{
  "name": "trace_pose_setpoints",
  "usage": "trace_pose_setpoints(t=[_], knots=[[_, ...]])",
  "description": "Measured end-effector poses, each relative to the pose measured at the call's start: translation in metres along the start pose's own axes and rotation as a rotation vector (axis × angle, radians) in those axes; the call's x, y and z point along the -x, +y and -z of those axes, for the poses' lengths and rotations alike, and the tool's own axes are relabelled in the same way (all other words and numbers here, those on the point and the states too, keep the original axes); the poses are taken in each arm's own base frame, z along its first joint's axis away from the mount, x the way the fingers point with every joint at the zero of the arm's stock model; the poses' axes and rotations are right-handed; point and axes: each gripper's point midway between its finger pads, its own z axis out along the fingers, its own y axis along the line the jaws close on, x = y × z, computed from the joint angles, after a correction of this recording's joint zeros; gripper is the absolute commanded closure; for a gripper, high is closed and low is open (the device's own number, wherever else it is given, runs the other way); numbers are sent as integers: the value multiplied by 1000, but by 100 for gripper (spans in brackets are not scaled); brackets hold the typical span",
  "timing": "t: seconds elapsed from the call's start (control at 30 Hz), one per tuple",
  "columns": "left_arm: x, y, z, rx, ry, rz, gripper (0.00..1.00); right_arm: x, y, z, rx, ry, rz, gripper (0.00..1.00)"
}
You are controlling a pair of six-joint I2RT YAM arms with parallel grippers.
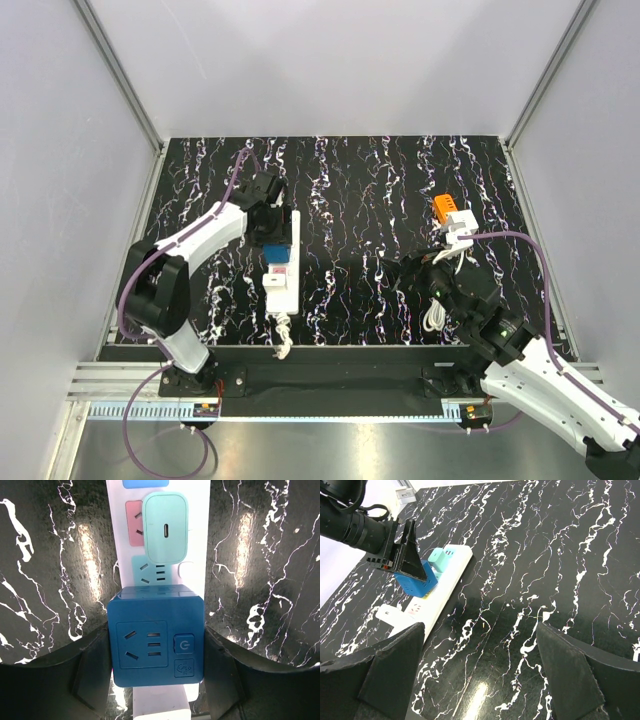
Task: Insert the plug
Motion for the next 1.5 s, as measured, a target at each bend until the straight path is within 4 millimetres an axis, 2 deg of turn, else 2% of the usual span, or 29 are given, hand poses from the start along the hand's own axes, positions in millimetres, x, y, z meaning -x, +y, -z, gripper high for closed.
trace_pose_setpoints(t=[0.67,0.97,1.5], knots=[[3,-1,-9,36,-264,32,100,-7,-1,-4,-9,25,6,0],[-6,-12,-6,48,-336,46,100,-16,-3,-9,-21,58,16,0],[-19,-18,-4,99,-427,87,100,-22,-5,-12,-32,82,23,0]])
